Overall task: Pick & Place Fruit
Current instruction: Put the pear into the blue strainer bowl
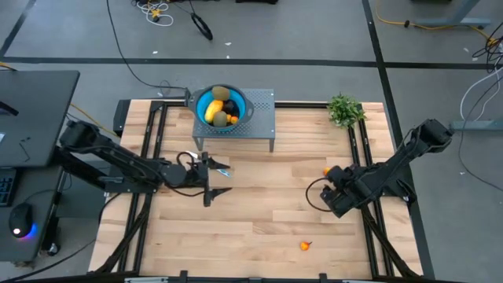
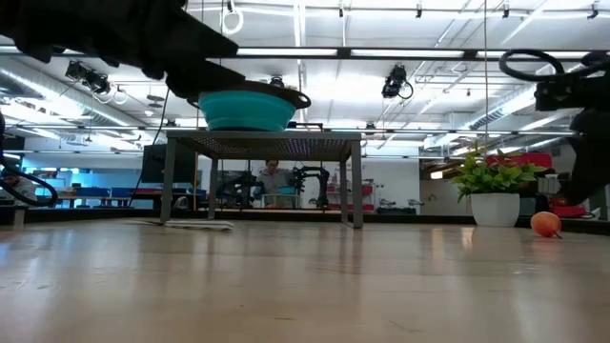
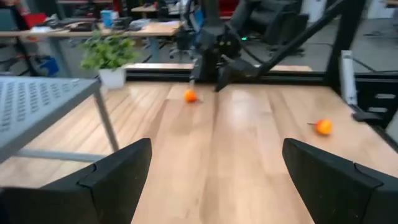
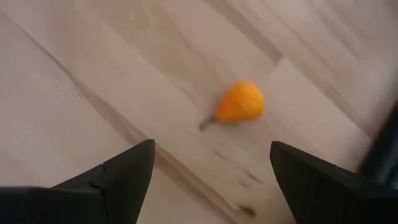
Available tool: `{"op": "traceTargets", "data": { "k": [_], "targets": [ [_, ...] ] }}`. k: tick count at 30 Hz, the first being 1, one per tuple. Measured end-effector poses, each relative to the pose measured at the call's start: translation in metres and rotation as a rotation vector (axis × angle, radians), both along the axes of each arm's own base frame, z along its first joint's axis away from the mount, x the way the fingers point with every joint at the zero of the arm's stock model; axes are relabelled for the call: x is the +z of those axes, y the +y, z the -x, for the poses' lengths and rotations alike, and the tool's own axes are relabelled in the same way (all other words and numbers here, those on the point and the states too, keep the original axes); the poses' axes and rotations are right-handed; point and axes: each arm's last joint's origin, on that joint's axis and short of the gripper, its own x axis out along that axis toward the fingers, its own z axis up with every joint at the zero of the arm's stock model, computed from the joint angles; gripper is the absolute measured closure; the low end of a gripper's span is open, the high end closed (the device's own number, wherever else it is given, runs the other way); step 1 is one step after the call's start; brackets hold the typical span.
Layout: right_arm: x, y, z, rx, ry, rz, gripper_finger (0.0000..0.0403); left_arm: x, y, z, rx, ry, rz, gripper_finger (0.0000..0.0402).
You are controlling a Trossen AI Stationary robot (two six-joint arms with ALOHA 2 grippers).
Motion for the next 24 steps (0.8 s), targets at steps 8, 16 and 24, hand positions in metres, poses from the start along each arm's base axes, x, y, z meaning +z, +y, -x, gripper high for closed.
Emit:
{"op": "traceTargets", "data": {
  "k": [8,16,24],
  "targets": [
    [0.002,-0.011,-0.004,-0.127,-0.101,0.098,0.0075,-0.005,-0.001,-0.004,0.024,-0.008,0.017,0.0029],
    [-0.005,-0.023,-0.013,-0.202,-0.016,0.096,0.0075,-0.006,-0.002,-0.005,0.021,0.000,0.028,0.0029],
    [-0.016,-0.036,-0.021,-0.279,0.080,0.126,0.0075,-0.006,-0.002,-0.005,0.021,0.001,0.024,0.0029]
  ]
}}
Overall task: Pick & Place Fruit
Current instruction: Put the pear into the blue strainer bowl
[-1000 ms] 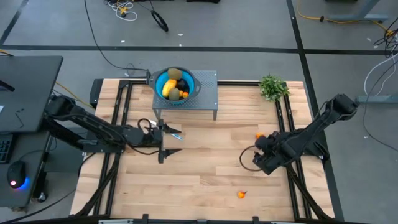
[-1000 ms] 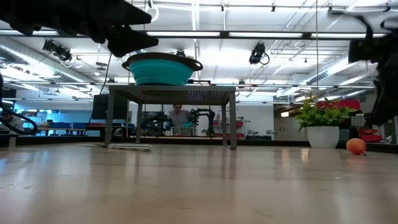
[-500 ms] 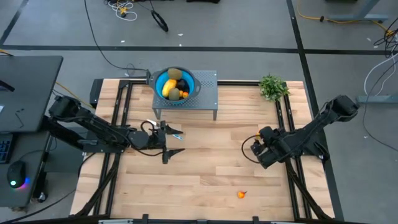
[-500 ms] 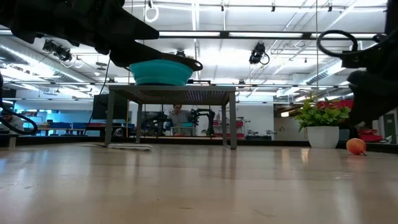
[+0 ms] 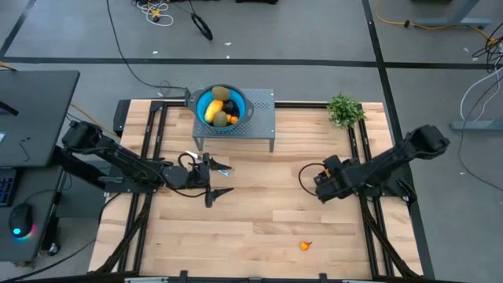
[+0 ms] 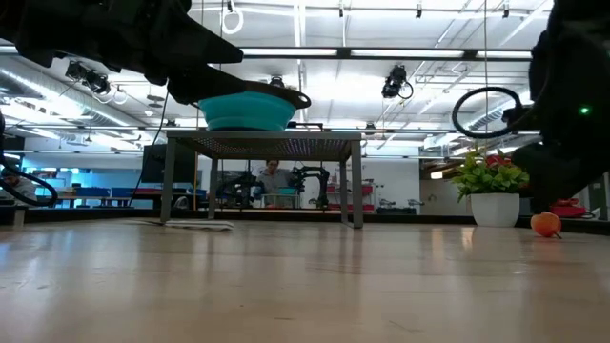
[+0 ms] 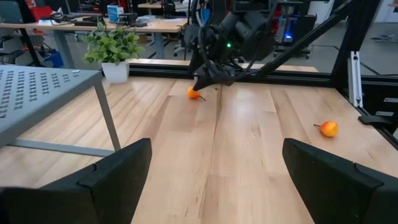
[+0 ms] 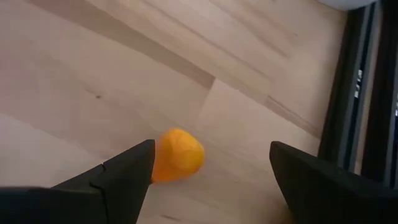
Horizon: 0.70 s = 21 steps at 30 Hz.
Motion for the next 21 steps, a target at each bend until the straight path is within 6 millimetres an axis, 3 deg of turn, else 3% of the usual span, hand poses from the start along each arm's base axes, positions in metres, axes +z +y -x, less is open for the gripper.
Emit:
{"op": "traceTargets", "data": {
  "k": [10,21],
  "targets": [
    [-0.014,-0.009,-0.008,-0.028,-0.090,-0.043,0.0075,-0.001,0.000,0.000,-0.003,0.008,0.003,0.0029],
    [-0.028,-0.015,-0.001,-0.048,-0.083,-0.079,0.0080,-0.001,0.000,0.000,-0.002,0.008,-0.002,0.0029]
  ]
}}
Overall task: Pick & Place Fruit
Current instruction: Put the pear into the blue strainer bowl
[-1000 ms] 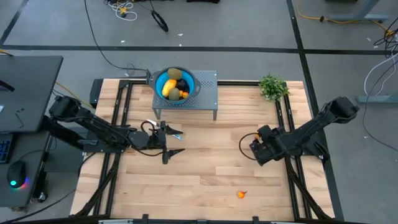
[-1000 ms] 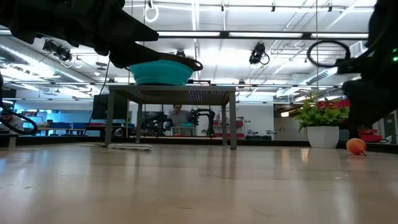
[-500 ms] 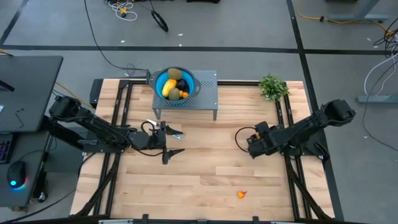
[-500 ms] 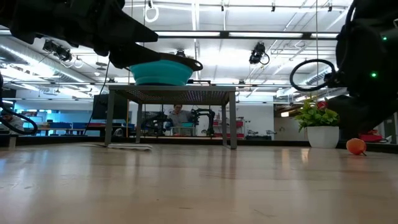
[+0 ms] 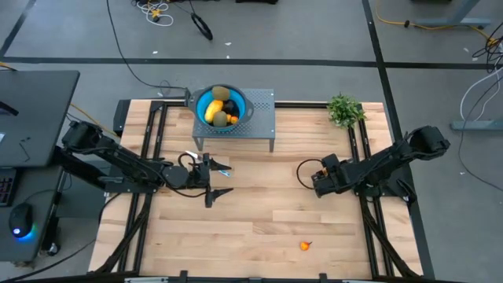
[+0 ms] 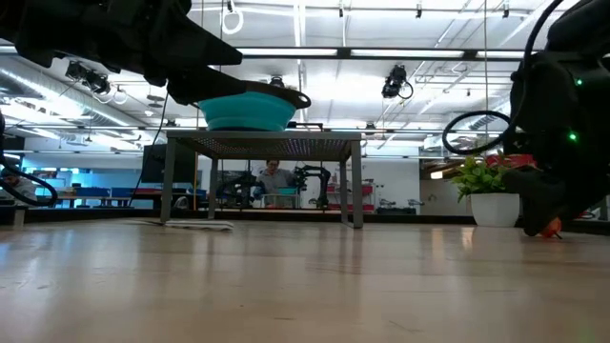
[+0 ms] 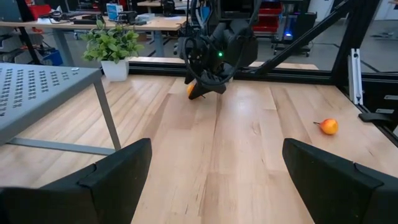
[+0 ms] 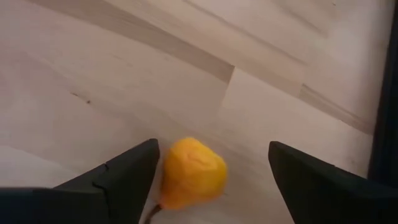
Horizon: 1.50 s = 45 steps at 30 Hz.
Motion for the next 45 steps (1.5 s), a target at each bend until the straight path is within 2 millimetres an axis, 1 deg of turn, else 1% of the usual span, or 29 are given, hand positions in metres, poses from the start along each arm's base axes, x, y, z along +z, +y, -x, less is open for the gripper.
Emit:
{"op": "traceTargets", "data": {
  "k": [3,6,10,14,20,27,32,45],
  "targets": [
    [-0.001,0.001,-0.004,0.026,-0.030,-0.008,0.0099,0.000,0.000,0.000,0.001,0.000,-0.001,0.0029],
    [-0.001,0.002,-0.007,0.042,-0.055,-0.020,0.0128,0.000,0.000,0.000,0.001,0.000,-0.002,0.0029],
    [-0.001,0.003,-0.009,0.060,-0.063,-0.034,0.0167,0.000,0.000,0.000,0.001,0.005,-0.004,0.0029],
    [-0.001,0.004,-0.010,0.059,-0.064,-0.056,0.0194,-0.001,0.000,0.000,0.008,0.008,-0.005,0.0029],
    [-0.001,0.004,-0.010,0.075,-0.053,-0.084,0.0211,-0.001,0.000,0.000,0.009,0.012,-0.003,0.0029],
    [0.000,0.005,-0.012,0.119,-0.037,-0.090,0.0213,-0.001,0.000,0.000,0.010,0.012,-0.001,0.0029],
    [0.005,0.011,-0.018,0.168,-0.038,-0.132,0.0220,-0.001,0.000,0.000,0.010,0.012,0.000,0.0029],
    [0.006,0.016,-0.020,0.236,-0.035,-0.151,0.0289,-0.003,0.000,0.000,0.011,0.018,0.001,0.0029]
  ]
}}
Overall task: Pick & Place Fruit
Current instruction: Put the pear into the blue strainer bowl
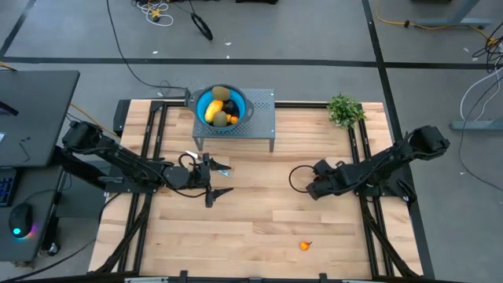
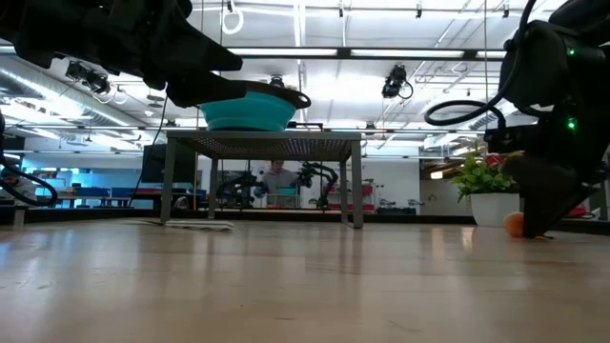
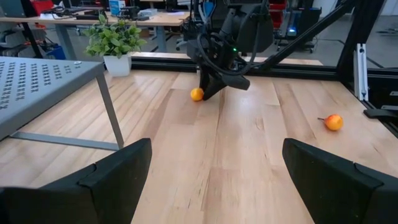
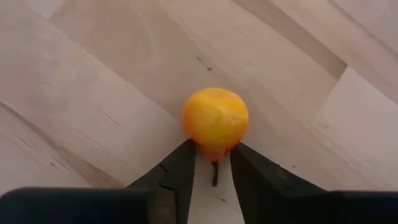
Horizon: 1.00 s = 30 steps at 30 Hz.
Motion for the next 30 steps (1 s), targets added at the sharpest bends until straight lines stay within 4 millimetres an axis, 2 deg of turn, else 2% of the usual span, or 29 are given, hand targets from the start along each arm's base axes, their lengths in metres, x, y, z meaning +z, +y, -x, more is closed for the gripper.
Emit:
{"op": "traceTargets", "data": {
  "k": [10,18,30],
  "targets": [
    [0.001,0.001,-0.004,0.041,-0.032,-0.005,0.0309,0.000,0.000,0.000,0.000,0.000,0.000,0.0029],
    [0.008,0.006,-0.020,0.175,-0.182,-0.022,0.0327,0.000,0.001,0.000,0.024,-0.002,-0.004,0.0029],
    [0.033,0.012,-0.037,0.331,-0.444,-0.017,0.0351,-0.001,0.001,0.000,0.044,0.005,-0.011,0.0029]
  ]
}}
